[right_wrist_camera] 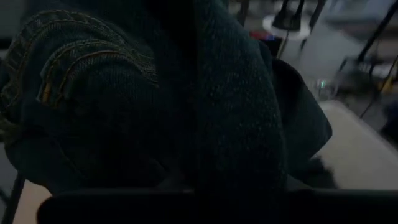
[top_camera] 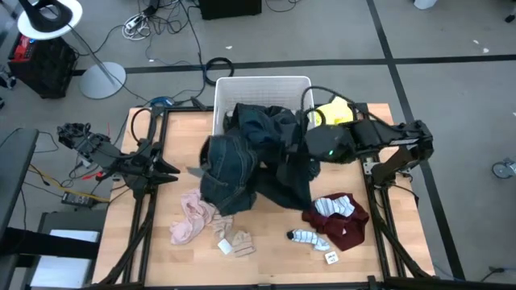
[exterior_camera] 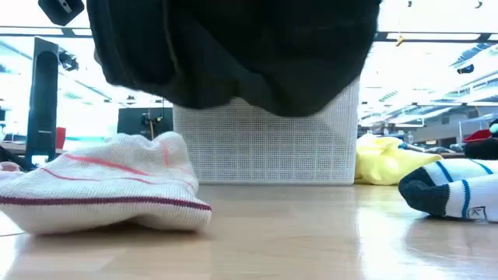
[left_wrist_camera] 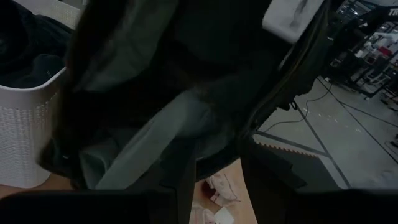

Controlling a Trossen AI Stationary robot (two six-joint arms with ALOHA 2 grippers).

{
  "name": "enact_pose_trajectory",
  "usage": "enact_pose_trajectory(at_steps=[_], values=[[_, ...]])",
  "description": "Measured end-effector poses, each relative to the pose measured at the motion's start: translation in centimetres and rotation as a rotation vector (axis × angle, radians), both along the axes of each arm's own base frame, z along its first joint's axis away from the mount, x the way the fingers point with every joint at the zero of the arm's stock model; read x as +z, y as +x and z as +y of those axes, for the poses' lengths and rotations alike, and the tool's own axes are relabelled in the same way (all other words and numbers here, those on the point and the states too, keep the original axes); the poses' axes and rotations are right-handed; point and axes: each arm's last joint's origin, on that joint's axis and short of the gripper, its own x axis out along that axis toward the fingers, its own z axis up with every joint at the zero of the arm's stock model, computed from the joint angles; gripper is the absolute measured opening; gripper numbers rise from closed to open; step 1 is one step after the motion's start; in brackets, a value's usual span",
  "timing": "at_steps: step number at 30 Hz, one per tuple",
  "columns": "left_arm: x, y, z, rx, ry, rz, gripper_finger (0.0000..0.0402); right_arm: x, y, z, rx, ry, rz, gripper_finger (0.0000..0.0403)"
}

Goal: Sort clothes
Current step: Put the black pants into the white laundry bin

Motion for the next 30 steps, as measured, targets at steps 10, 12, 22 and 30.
enact_pose_trajectory(at_steps=[10, 12, 22, 30], values=[[0.0, 0.0, 0.0, 0.000, 0.000, 0.000, 0.0132, 4.5, -1.0, -4.6, -0.057, -0.240, -0.241, 0.0037], [0.0, 0.0, 0.0, 0.000, 0.000, 0.000, 0.0132, 5.2, -1.3, -5.5, -0.063, -0.288, -0.277, 0.0037], [0.0, 0.0, 0.0, 0.000, 0.021, -0.004, 0.0132, 5.9, -2.1, -11.0, -0.208, -0.427, -0.255, 0.0037], [0.7, 0.2, 0.1, 0.003, 0.170, -0.097, 0.0132, 5.9, -3.0, -15.4, -0.310, -0.447, -0.234, 0.0037]])
